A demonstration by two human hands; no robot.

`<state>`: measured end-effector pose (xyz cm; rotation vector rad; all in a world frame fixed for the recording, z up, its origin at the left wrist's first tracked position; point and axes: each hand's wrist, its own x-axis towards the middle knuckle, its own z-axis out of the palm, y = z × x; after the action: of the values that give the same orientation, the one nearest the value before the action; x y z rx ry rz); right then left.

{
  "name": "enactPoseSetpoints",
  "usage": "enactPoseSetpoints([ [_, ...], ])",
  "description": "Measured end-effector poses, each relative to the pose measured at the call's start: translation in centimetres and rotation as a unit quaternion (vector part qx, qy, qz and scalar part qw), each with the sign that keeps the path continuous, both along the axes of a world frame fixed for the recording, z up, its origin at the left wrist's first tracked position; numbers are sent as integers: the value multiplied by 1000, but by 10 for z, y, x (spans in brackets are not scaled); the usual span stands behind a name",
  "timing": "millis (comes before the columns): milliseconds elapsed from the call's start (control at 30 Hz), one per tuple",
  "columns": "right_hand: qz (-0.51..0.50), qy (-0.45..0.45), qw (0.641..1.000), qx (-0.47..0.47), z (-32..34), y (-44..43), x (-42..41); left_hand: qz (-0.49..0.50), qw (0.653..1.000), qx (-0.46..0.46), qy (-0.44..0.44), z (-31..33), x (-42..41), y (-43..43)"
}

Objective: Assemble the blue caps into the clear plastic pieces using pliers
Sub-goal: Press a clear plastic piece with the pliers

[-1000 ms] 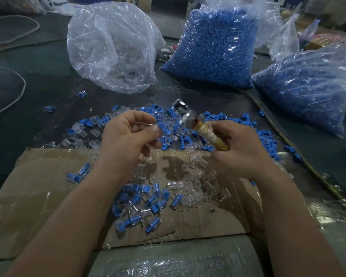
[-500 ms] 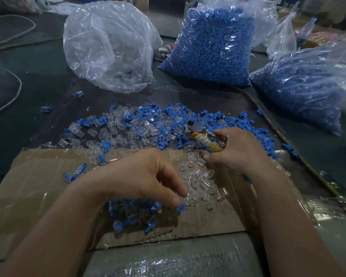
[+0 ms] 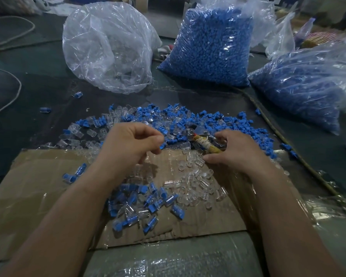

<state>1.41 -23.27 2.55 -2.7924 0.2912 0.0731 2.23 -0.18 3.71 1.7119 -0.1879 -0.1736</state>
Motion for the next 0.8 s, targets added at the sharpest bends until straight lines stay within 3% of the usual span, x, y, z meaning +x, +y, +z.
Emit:
enactPoseSetpoints([
  [300,-3,14,1000,-6,3,2,-2,86,996,8,-23,-5,5,0],
  [433,61,-174,983,-11,9,18,-1,105,993,16,-60,-6,4,1],
  [500,137,-206,969,-4,12,35,0,109,992,15,-66,-6,4,1],
  [633,261,-150,953,-23,1,66,3,114,991,16,-68,-6,4,0],
  [800,296,-49,950,-80,-10,73,6,116,991,13,-71,-5,4,-2],
])
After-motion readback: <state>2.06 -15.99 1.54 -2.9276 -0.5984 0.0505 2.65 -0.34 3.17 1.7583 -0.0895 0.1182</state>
